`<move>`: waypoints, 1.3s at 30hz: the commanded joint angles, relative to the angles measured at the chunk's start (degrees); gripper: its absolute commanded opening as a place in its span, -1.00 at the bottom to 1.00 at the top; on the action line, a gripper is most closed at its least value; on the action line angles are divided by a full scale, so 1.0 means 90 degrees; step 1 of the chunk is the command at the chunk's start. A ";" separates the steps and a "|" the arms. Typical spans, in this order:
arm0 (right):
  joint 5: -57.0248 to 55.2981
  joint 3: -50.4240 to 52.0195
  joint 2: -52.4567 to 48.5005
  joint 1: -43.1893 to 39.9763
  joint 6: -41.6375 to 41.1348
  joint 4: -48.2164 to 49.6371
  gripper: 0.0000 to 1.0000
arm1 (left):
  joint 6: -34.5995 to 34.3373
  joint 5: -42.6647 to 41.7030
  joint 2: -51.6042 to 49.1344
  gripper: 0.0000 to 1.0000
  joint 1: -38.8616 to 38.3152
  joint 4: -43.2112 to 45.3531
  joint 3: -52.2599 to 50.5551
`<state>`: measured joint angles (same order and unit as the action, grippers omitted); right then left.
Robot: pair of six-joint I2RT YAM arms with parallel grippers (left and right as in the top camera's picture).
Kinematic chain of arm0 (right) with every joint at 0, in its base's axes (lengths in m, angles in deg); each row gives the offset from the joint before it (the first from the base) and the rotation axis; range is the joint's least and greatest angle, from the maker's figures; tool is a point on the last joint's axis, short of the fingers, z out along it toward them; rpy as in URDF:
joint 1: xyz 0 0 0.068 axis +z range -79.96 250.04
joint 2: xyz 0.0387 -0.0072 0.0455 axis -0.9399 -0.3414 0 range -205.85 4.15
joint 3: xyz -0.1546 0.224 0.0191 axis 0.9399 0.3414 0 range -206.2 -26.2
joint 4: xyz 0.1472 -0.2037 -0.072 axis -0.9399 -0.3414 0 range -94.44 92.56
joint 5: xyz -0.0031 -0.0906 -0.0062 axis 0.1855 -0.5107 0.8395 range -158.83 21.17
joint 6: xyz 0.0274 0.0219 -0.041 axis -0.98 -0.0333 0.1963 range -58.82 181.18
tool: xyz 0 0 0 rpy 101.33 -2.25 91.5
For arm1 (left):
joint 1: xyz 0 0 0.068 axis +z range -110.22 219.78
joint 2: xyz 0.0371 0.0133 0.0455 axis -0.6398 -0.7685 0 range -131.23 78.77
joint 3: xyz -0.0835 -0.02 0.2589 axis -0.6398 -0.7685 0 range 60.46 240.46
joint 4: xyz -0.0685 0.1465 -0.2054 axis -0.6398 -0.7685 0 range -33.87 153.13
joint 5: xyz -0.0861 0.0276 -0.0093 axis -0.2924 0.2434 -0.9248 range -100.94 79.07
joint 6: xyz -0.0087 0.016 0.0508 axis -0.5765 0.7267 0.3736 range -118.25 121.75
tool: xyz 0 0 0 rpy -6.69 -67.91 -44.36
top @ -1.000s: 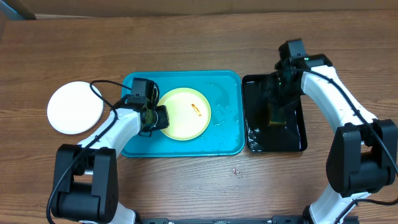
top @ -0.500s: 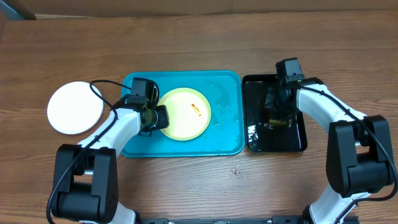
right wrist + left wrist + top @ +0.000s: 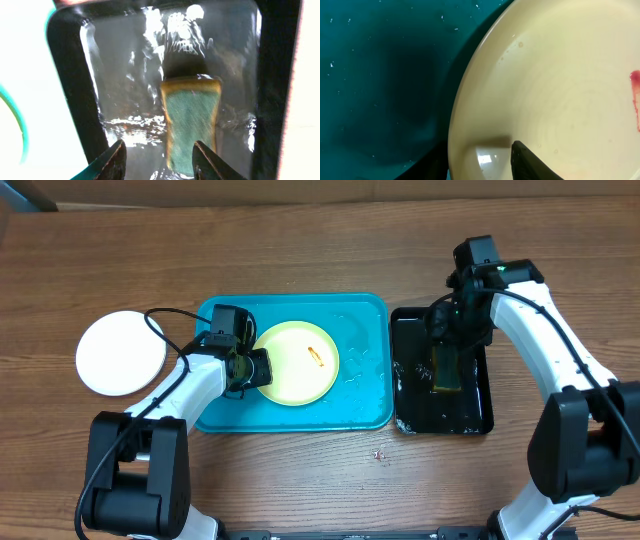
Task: Clean dirty plates on tray and stack at the side
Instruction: 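Grasp the sponge with the right gripper and squeeze it over the black tray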
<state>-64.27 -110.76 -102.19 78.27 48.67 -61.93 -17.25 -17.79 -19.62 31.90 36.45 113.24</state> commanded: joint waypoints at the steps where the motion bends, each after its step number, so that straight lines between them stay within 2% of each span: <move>1: -0.0287 0.0260 0.0087 -0.0053 0.0039 -0.0109 -0.10 | 0.0114 -0.0005 -0.0104 -0.15 -0.0044 0.0012 0.0063; 5: -0.0282 0.1090 0.0087 -0.0053 0.0036 0.0248 -0.02 | 0.0114 -0.0005 -0.0104 -0.14 -0.0044 0.0012 0.0063; 11: -0.0214 0.2314 0.0087 -0.0053 0.0039 0.1766 -0.01 | 0.0114 -0.0005 -0.0104 -0.14 -0.0044 0.0017 0.0063; 12: -0.0211 0.2487 0.0087 -0.0053 0.0039 0.2040 -0.09 | 0.0114 -0.0005 -0.0104 -0.14 -0.0044 0.0017 0.0063; 14: -0.0214 0.2608 0.0087 -0.0053 0.0041 0.2254 -0.56 | 0.0114 -0.0005 -0.0104 -0.14 -0.0044 0.0015 0.0063; 15: -0.0214 0.2591 0.0087 -0.0053 0.0046 0.2249 -0.72 | 0.0114 -0.0005 -0.0104 -0.14 -0.0044 0.0015 0.0063; 17: -0.0214 0.2441 0.0102 -0.0053 0.0066 0.2062 -0.93 | 0.0114 -0.0005 -0.0104 -0.14 -0.0044 0.0015 0.0063; 20: -0.0211 0.2125 0.0102 -0.0053 0.0066 0.1690 -0.93 | 0.0117 -0.0002 -0.0104 -0.12 -0.0044 0.0017 0.0063; 21: -0.0214 0.2033 0.0102 -0.0053 0.0066 0.1605 -0.92 | 0.0117 -0.0002 -0.0104 -0.10 -0.0044 0.0017 0.0063; 22: -0.0211 0.1984 0.0102 -0.0053 0.0063 0.1576 -0.70 | 0.0114 -0.0002 -0.0104 -0.07 -0.0044 0.0019 0.0063; 23: -0.0214 0.1967 0.0102 -0.0053 0.0063 0.1583 -0.36 | 0.0114 -0.0002 -0.0104 -0.06 -0.0044 0.0032 0.0063; 24: -0.0216 0.1970 0.0102 -0.0053 0.0066 0.1610 -0.10 | 0.0117 -0.0002 -0.0104 -0.05 -0.0044 0.0044 0.0063; 25: -0.0219 0.1970 0.0100 -0.0053 0.0066 0.1634 0.02 | 0.0117 -0.0002 -0.0104 -0.05 -0.0044 0.0061 0.0063; 36: -0.0216 0.2290 0.0090 -0.0053 0.0061 0.2565 0.06 | 0.0117 -0.0002 -0.0104 0.02 -0.0044 0.0092 0.0063; 37: -0.0214 0.2341 0.0087 -0.0053 0.0061 0.2628 0.01 | 0.0117 -0.0002 -0.0104 0.02 -0.0044 0.0092 0.0063; 39: -0.0214 0.2390 0.0090 -0.0053 0.0061 0.2659 -0.77 | 0.0117 -0.0002 -0.0104 0.02 -0.0044 0.0092 0.0063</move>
<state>-66.28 -90.34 -101.23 77.59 49.32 -38.52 -17.25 -17.79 -19.62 31.90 37.26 113.24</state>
